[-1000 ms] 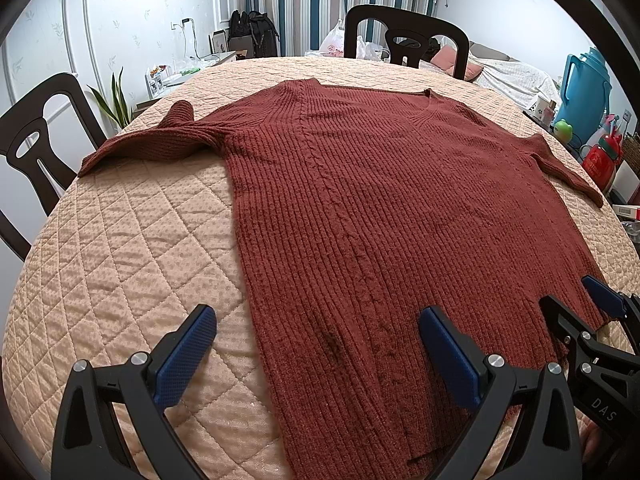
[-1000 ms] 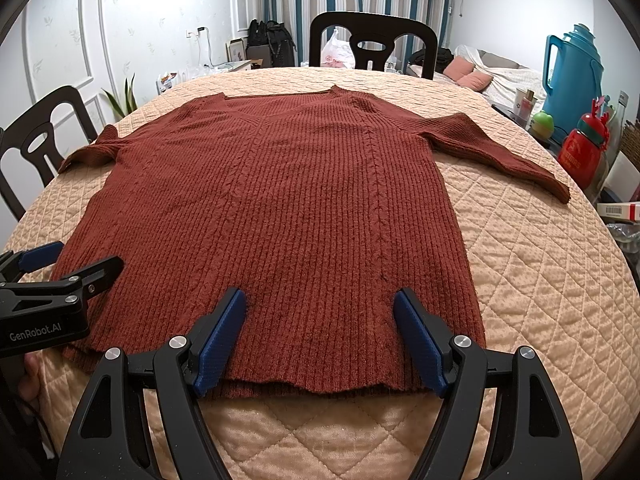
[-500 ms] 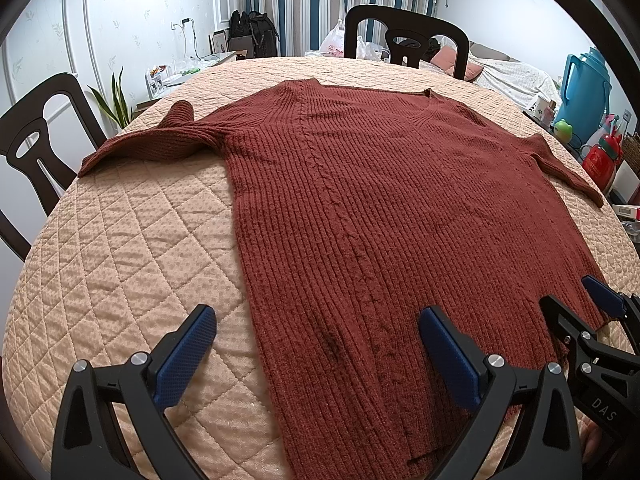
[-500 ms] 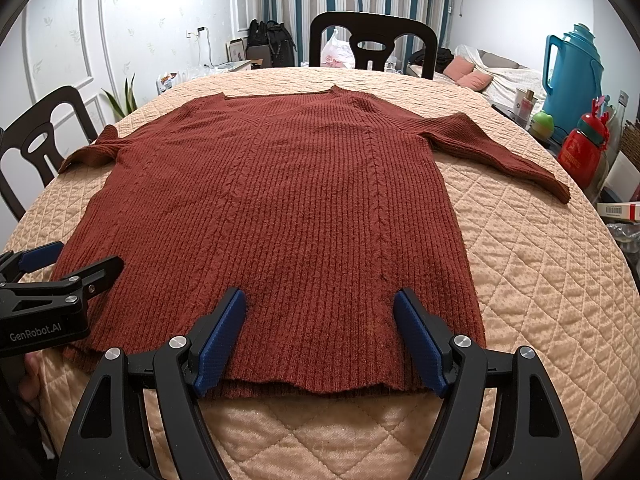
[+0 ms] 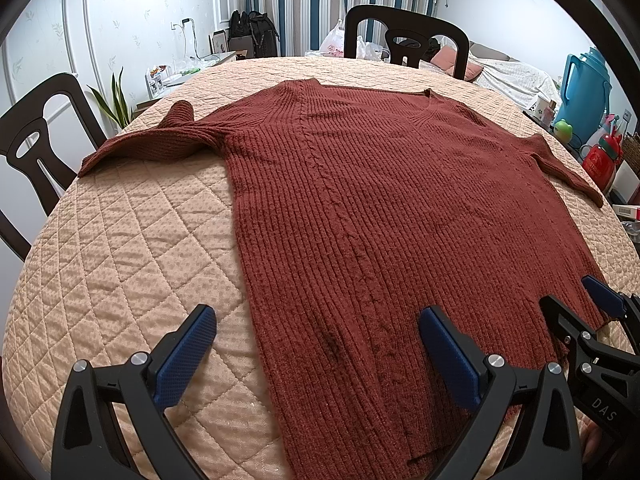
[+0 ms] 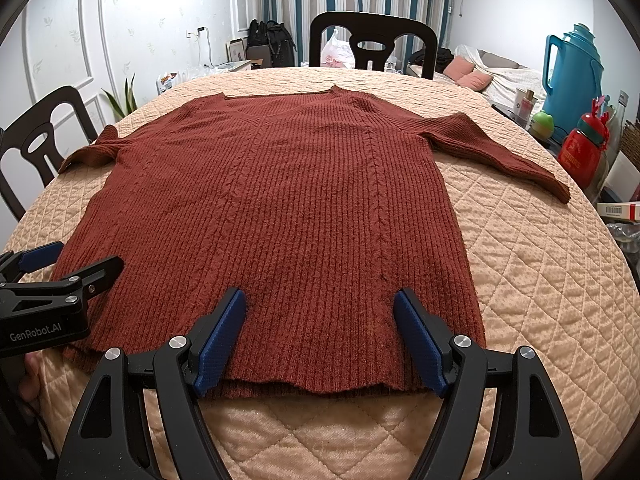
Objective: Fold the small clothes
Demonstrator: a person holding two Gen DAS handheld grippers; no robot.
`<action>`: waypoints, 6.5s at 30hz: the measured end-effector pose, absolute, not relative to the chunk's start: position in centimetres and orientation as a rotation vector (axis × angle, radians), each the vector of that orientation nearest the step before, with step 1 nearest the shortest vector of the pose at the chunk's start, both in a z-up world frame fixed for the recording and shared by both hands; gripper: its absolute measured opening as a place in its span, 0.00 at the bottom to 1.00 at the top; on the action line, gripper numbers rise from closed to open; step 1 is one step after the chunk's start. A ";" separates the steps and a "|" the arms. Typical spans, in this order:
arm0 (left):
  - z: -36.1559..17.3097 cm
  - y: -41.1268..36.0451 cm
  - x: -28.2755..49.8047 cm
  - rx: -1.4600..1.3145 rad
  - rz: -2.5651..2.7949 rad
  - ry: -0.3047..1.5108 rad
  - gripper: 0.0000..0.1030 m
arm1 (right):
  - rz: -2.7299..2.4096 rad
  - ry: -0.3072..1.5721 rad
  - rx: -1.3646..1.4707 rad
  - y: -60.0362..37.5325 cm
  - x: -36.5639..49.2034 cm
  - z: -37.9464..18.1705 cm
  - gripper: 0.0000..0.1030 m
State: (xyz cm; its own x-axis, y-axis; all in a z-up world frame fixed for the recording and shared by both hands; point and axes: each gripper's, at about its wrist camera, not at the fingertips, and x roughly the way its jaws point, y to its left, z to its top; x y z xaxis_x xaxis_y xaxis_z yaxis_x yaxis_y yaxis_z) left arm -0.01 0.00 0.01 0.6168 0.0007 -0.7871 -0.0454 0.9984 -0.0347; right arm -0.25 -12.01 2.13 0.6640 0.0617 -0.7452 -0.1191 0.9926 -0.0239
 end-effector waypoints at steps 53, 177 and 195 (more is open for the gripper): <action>2.7 24.0 5.4 -0.589 0.266 0.774 0.80 | 0.349 0.743 -0.075 -3.7 5.3 6.1 0.74; 4.1 1.9 14.3 -0.355 -0.307 0.815 0.07 | 0.300 0.838 0.217 -10.1 6.4 5.5 0.74; 6.7 8.4 12.4 -0.421 -0.275 0.732 0.65 | 0.338 0.802 0.143 -11.5 11.0 8.6 0.74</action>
